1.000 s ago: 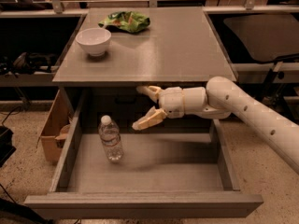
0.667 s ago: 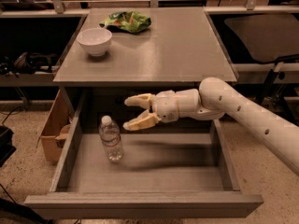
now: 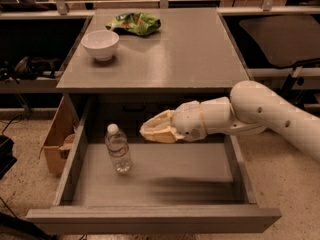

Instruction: Place water bottle into top drawer

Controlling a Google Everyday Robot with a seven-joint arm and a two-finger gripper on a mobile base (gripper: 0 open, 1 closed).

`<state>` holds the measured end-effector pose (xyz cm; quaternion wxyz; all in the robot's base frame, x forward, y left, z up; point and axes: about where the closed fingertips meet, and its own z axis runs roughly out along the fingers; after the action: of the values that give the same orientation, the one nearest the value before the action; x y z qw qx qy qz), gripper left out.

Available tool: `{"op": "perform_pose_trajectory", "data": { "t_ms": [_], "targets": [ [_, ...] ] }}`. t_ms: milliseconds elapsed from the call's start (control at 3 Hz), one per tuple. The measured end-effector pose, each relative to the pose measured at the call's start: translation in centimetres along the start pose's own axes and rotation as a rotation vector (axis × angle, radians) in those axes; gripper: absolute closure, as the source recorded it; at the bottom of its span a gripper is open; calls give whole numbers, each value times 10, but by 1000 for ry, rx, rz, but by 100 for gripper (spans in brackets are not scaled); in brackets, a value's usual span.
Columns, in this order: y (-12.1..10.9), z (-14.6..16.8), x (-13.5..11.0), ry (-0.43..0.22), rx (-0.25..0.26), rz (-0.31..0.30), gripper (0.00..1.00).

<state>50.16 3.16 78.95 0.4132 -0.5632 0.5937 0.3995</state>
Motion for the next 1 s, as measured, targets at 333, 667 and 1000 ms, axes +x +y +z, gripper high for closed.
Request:
{"op": "perform_pose_trajectory", "data": {
  "t_ms": [333, 667, 1000],
  "targets": [
    [14, -52, -1, 124, 206, 106, 100],
    [30, -117, 13, 256, 540, 206, 100],
    [24, -153, 32, 332, 749, 249, 100]
  ]
}}
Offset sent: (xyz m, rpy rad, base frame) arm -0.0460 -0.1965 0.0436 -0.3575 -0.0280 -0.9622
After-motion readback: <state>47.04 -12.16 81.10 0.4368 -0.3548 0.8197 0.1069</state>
